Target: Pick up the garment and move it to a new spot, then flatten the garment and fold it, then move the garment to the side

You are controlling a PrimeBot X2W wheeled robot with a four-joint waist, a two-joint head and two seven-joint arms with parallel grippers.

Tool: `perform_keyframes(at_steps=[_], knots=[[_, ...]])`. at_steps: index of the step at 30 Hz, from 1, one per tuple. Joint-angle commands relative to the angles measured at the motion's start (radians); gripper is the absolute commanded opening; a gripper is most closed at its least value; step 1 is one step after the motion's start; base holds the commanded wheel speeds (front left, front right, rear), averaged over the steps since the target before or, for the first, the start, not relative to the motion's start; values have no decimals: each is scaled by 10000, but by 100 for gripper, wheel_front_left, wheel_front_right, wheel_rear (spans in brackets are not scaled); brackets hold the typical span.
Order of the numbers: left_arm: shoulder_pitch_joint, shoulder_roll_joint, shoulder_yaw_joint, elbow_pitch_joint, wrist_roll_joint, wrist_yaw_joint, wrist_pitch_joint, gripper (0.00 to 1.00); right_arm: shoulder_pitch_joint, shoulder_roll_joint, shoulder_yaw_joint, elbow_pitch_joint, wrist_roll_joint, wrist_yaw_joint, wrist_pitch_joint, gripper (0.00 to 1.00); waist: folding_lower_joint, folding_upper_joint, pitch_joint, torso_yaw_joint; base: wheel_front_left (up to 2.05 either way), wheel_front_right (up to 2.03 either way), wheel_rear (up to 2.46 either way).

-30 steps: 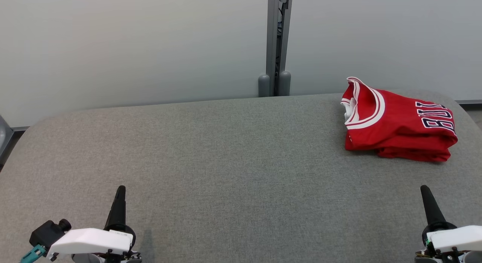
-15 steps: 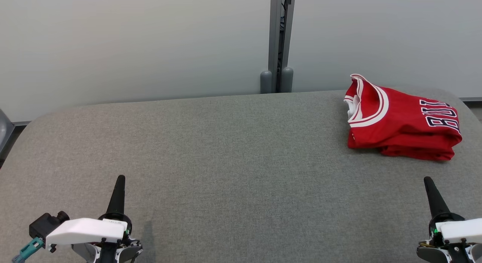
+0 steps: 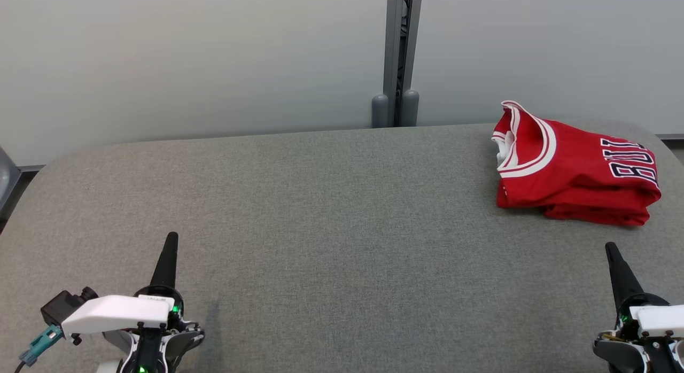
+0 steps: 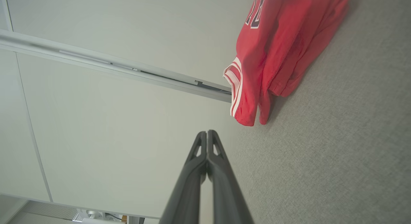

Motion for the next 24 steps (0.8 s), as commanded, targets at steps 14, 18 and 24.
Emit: perform_keyframes(at_steps=[14,18,24], knots=[[-629,-22,176,114,-1030,-199,258,0,-379,72,-346,-114,966,8,361,0,0,0,138,51,0,0,0],[-700,-44,207,159,-1295,-233,338,0,-437,102,-437,-114,1196,8,448,0,0,0,179,66,0,0,0],[-820,-79,248,225,-1641,-282,447,0,-471,148,-533,-104,1548,9,584,0,0,0,241,88,0,0,0]])
